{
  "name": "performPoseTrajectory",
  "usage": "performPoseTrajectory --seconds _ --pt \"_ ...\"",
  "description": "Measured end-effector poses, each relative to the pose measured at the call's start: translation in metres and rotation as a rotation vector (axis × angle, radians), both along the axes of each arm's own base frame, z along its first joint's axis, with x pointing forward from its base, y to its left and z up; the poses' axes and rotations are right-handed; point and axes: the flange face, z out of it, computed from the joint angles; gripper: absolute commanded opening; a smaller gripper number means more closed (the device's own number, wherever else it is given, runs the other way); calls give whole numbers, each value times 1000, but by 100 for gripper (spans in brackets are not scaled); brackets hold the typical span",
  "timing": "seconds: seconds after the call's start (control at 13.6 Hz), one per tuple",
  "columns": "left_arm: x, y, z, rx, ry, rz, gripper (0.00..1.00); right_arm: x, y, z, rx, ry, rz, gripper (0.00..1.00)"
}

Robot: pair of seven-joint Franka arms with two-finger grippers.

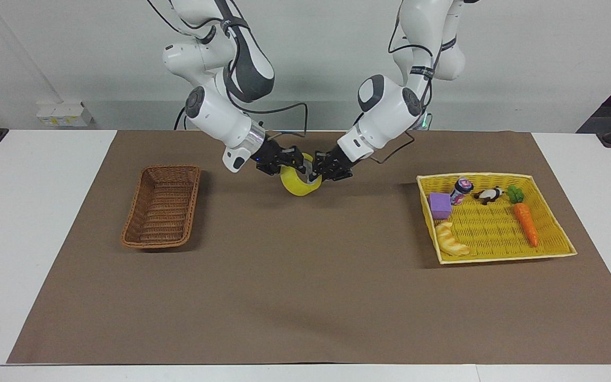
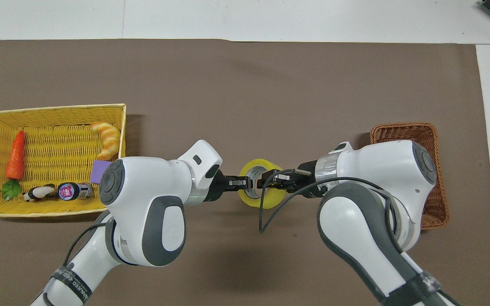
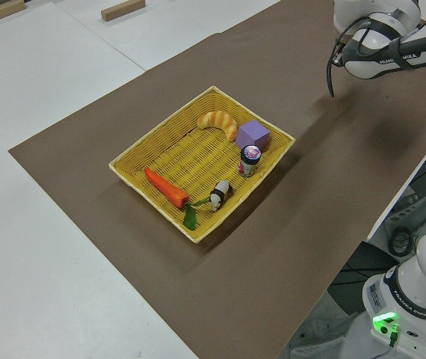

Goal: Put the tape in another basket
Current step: 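Carry the tape with the right gripper while the left gripper withdraws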

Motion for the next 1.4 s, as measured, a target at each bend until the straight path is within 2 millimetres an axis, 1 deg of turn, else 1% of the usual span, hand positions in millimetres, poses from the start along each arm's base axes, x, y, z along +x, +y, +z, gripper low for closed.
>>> performPoseTrajectory --seconds 0.07,0.15,0.37,0.59,0.88,0.96,1.1,1.18,1.25,1.4 --pt "0 0 1 -2 -2 0 100 0 0 0 0 1 0 18" --pt "1 0 3 -3 -5 1 100 0 1 -1 0 1 1 0" --pt "6 6 3 -2 -6 14 100 1 -3 1 0 5 -15 0" --pt "12 7 11 -12 -22 22 100 0 1 0 -2 18 -22 0" --pt "24 15 24 -22 -46 40 100 0 3 0 -2 18 -22 0" --pt "29 20 27 -25 -51 50 100 -1 3 -1 -3 20 -20 0" --pt "40 34 36 -24 -66 65 100 -2 3 -2 -3 24 -19 0" --pt "45 44 44 -13 -70 54 100 -2 2 -2 -3 27 -19 0" --pt "49 56 55 6 -68 29 100 -1 1 -2 -3 29 -19 0" --pt "56 91 78 82 -66 -35 100 1 -6 0 -3 41 -17 0"
